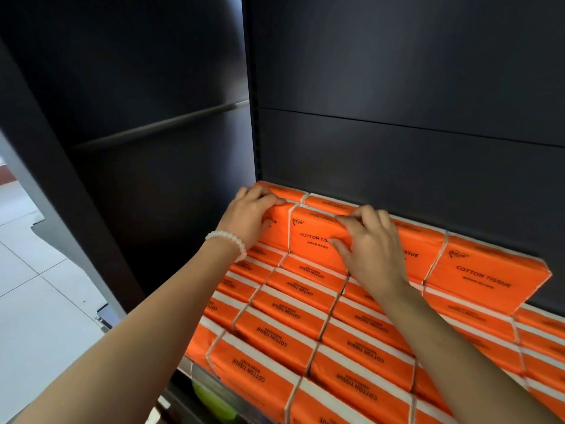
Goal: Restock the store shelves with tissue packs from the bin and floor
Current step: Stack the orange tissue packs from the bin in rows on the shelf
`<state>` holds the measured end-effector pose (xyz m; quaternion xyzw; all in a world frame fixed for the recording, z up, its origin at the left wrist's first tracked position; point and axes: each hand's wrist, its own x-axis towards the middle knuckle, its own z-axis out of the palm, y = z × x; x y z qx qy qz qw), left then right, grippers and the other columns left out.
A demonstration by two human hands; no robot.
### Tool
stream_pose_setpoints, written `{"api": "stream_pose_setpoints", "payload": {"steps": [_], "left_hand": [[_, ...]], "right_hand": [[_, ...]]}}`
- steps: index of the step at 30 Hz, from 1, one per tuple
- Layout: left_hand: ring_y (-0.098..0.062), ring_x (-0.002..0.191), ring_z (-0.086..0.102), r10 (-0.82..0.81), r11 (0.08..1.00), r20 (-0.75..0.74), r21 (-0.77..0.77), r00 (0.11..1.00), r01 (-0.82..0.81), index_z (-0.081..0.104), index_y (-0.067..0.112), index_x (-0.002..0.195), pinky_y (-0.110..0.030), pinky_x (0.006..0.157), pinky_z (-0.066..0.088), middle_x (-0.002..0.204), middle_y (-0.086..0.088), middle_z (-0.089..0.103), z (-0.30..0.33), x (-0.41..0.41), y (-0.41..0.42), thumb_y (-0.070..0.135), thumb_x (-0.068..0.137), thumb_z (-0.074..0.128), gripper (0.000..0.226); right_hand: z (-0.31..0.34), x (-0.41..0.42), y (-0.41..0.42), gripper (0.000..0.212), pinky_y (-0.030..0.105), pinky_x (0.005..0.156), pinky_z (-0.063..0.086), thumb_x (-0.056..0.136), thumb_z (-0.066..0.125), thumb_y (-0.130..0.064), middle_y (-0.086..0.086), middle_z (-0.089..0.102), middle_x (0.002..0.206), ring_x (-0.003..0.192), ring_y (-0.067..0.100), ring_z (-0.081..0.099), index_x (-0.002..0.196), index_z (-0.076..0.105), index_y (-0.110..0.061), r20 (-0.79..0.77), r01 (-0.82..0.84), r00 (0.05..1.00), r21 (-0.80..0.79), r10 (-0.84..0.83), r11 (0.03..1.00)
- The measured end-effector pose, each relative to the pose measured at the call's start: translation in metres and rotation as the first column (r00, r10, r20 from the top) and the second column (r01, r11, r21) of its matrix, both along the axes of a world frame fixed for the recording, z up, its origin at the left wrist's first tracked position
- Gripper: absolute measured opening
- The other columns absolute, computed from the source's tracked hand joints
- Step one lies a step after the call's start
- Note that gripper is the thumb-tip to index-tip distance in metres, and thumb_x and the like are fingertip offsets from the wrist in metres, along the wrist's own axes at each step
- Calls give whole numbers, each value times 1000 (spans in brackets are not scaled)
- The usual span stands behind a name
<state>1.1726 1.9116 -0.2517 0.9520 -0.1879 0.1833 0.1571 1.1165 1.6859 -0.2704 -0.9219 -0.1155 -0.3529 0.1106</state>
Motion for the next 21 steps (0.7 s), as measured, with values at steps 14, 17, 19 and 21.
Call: {"api": "stream_pose_setpoints", "payload": {"steps": [14, 17, 19, 21], "left_hand": [[-25, 129, 36, 192, 939, 51, 279, 980, -198, 33, 25, 142, -41, 96, 37, 144, -3, 36, 23, -100, 0, 40, 93, 45, 52], [-25, 122, 43, 187, 934, 71, 297, 980, -200, 42, 27, 136, -40, 87, 42, 138, -3, 43, 11, -155, 10, 45, 92, 45, 48], [-27, 112, 52, 207, 931, 100, 287, 973, -228, 52, 25, 128, -40, 77, 46, 127, -5, 53, 2, -192, 24, 45, 88, 50, 44], [-28, 98, 60, 236, 926, 134, 269, 962, -265, 61, 23, 116, -38, 65, 49, 112, -5, 62, -6, -229, 38, 43, 83, 53, 40]], "right_hand": [[48, -59, 24, 45, 38, 96, 41, 89, 57, -35, 8, 54, 120, 114, 29, 51, 128, 53, -14, -232, -82, 970, -29, 73, 996], [48, -98, 44, 43, 38, 94, 42, 90, 56, -36, 8, 56, 119, 113, 30, 52, 126, 55, -13, -257, -141, 958, -52, 123, 989], [43, -127, 59, 41, 39, 91, 45, 89, 57, -36, 9, 58, 114, 109, 31, 54, 122, 58, -13, -245, -187, 955, -61, 167, 981], [34, -153, 72, 38, 40, 87, 47, 88, 58, -36, 9, 60, 109, 104, 32, 57, 117, 62, -13, -233, -224, 951, -74, 202, 972]]}}
